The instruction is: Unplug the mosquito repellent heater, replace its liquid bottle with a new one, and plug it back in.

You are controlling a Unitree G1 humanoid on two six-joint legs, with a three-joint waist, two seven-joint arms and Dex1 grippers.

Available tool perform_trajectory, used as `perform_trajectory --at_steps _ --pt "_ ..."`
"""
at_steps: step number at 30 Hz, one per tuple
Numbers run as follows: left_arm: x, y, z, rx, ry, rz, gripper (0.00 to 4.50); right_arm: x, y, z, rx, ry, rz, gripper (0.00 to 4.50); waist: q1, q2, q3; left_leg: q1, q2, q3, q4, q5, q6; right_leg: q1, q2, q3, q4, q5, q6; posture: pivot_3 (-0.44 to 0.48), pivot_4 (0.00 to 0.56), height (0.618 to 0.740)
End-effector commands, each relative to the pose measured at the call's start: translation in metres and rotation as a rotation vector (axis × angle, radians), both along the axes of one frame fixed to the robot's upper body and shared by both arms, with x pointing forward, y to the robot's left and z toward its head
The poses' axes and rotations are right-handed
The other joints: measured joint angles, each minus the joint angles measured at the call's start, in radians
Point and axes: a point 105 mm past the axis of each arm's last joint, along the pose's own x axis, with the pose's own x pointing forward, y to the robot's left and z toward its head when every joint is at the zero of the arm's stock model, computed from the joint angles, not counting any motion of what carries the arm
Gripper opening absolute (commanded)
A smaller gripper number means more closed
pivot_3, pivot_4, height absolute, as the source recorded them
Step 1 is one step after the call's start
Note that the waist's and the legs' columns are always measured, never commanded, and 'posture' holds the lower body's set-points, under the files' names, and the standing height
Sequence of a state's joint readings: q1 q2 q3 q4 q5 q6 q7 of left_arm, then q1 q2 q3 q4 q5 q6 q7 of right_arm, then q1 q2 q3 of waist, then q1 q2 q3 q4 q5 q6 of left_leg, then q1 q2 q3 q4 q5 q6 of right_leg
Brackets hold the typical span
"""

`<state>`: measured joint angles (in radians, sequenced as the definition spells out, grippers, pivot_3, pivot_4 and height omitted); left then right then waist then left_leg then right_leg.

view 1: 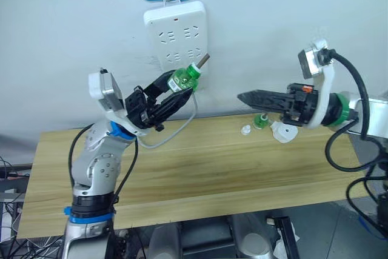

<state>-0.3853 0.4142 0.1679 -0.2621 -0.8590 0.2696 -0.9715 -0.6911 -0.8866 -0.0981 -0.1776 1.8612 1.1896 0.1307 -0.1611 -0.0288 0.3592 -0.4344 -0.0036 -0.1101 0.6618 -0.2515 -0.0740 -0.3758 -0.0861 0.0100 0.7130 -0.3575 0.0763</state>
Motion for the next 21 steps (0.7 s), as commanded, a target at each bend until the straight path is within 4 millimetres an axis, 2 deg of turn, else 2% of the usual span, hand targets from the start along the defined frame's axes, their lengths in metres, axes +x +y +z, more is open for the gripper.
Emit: perform_trajectory --at_steps 1,6,12,21 --pt "-0.015 0.000 0.006 0.038 -0.027 -0.049 2.28 0.003 -0.017 -0.003 -0.109 -0.049 -0.020 4.40 0.000 0.000 0.000 0.000 0.000 0.000 0.000 0.000 0.000 0.000 0.000 0.000 0.000 0.000 0.000 -0.253 0.299 0.740" --pt "-0.021 0.001 0.007 0.058 -0.018 -0.069 2.28 0.019 -0.042 -0.030 -0.359 -0.119 -0.067 4.50 0.001 0.000 0.000 0.000 0.000 0.000 0.000 0.000 0.000 0.000 0.000 0.000 0.000 0.000 0.000 -0.254 0.304 0.740" --pt "-0.027 -0.001 0.000 0.087 0.006 -0.084 2.28 0.025 -0.054 -0.047 -0.528 -0.131 -0.035 4.50 0.000 0.000 0.000 0.000 0.000 0.001 0.000 0.000 0.000 -0.001 0.000 0.001 -0.001 0.000 0.000 -0.260 0.318 0.740" --pt "-0.029 -0.006 -0.006 0.085 0.013 -0.089 2.28 0.060 -0.090 -0.079 -0.910 -0.184 -0.143 4.50 0.001 0.000 0.000 0.000 0.000 0.002 0.000 0.000 0.000 0.000 0.000 0.001 -0.002 0.000 0.000 -0.253 0.319 0.740"
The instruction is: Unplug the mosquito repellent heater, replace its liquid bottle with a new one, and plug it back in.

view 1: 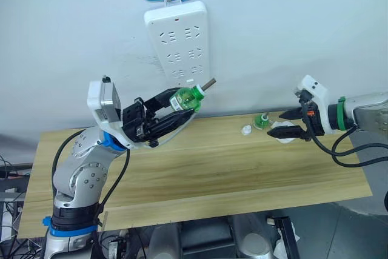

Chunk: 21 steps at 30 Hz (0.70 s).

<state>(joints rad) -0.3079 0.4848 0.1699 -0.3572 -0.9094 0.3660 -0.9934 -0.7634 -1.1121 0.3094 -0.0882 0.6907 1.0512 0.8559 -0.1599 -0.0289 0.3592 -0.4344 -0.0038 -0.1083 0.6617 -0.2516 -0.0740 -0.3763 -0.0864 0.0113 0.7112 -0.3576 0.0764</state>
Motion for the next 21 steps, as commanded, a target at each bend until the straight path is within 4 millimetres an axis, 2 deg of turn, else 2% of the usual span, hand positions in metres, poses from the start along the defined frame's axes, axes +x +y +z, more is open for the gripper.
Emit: perform_trajectory --at_steps 1,9,15,21 --pt "-0.011 -0.006 0.005 -0.003 -0.047 -0.023 2.28 0.014 -0.016 -0.002 -0.158 -0.055 -0.036 4.50 -0.001 0.000 0.000 0.000 0.000 0.000 0.000 0.000 0.000 0.000 0.000 0.000 0.000 0.000 0.000 -0.248 0.319 0.740" --pt "-0.015 -0.007 -0.001 -0.016 -0.038 0.001 2.28 0.034 -0.030 -0.020 -0.313 -0.035 -0.093 4.50 0.001 0.000 0.000 0.000 0.000 0.000 0.000 0.000 0.000 0.000 0.000 0.000 0.000 0.000 0.000 -0.211 0.324 0.740" --pt "-0.018 -0.006 -0.002 -0.021 -0.033 0.019 2.28 0.036 -0.040 -0.033 -0.375 0.006 -0.125 4.50 0.019 0.000 0.000 0.000 0.000 0.000 0.000 0.000 0.000 0.000 0.000 0.000 0.000 0.000 0.000 -0.190 0.326 0.740" --pt "-0.021 -0.005 -0.003 -0.017 -0.025 0.020 2.28 0.036 -0.041 -0.042 -0.406 0.029 -0.130 4.50 0.022 0.000 0.000 0.000 0.000 0.000 0.000 0.000 0.000 0.000 0.000 0.000 0.000 0.000 0.000 -0.180 0.339 0.740"
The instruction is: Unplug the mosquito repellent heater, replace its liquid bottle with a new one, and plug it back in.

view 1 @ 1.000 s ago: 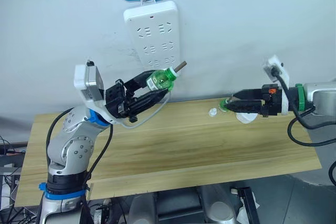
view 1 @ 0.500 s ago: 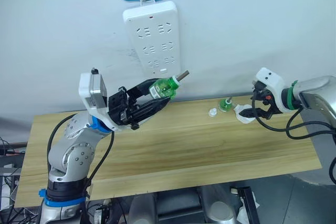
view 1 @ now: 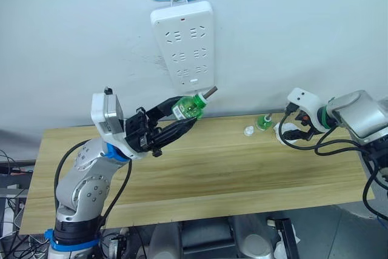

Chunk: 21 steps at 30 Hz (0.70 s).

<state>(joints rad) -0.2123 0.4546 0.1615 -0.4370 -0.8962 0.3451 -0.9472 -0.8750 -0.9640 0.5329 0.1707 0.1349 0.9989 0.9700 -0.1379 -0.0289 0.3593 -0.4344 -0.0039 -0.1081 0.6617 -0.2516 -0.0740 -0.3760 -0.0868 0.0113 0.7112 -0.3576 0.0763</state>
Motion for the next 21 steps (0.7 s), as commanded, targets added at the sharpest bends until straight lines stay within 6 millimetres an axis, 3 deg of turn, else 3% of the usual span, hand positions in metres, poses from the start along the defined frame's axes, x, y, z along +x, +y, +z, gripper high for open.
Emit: perform_trajectory --at_steps 1,21 --pt "-0.011 -0.002 0.008 0.004 -0.047 -0.017 2.28 -0.001 -0.005 -0.001 -0.019 0.003 -0.010 4.50 0.000 0.000 0.000 0.000 0.000 0.000 0.000 0.000 0.000 0.000 0.000 0.000 0.000 0.000 0.000 -0.180 0.341 0.740" --pt "-0.015 -0.001 0.007 0.036 -0.027 -0.010 2.28 0.017 -0.009 -0.030 -0.067 -0.002 -0.084 4.50 0.002 0.000 0.000 0.000 0.000 0.000 0.000 0.000 0.000 0.000 0.000 0.000 0.000 0.000 0.000 -0.145 0.364 0.740"
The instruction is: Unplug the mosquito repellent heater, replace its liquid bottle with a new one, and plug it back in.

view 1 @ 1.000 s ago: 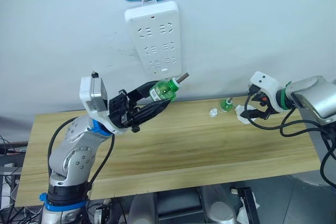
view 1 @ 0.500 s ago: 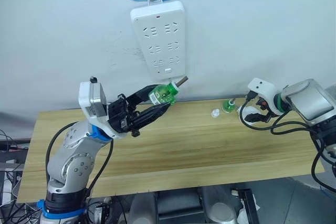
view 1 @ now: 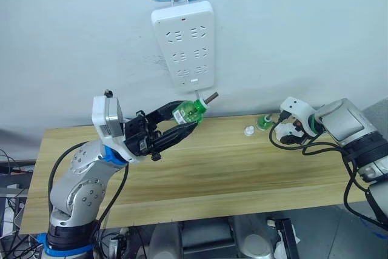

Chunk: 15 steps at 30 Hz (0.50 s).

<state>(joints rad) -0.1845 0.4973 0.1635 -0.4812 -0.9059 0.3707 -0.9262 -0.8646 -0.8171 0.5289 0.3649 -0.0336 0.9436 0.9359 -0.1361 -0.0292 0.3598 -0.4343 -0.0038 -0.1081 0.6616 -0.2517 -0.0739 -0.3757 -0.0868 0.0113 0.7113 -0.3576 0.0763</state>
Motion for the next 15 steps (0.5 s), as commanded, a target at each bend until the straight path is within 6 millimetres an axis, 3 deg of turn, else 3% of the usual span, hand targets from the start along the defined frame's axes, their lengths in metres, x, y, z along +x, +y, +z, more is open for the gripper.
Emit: perform_trajectory --at_steps 1,15 --pt "-0.0095 -0.0011 0.0094 -0.011 -0.042 -0.015 2.28 0.0038 -0.0025 0.0016 -0.002 -0.026 -0.012 4.50 0.000 0.000 0.000 0.000 0.000 0.000 0.000 0.000 0.000 0.000 0.000 0.000 0.000 0.000 0.000 -0.145 0.364 0.740" --pt "-0.0094 -0.0002 0.0073 -0.014 -0.034 -0.001 2.28 0.0036 -0.0081 -0.0007 -0.034 -0.013 -0.004 4.50 0.008 0.000 0.001 0.000 0.000 0.000 0.000 0.000 0.000 0.000 0.000 0.000 0.000 0.000 0.000 -0.143 0.373 0.740"
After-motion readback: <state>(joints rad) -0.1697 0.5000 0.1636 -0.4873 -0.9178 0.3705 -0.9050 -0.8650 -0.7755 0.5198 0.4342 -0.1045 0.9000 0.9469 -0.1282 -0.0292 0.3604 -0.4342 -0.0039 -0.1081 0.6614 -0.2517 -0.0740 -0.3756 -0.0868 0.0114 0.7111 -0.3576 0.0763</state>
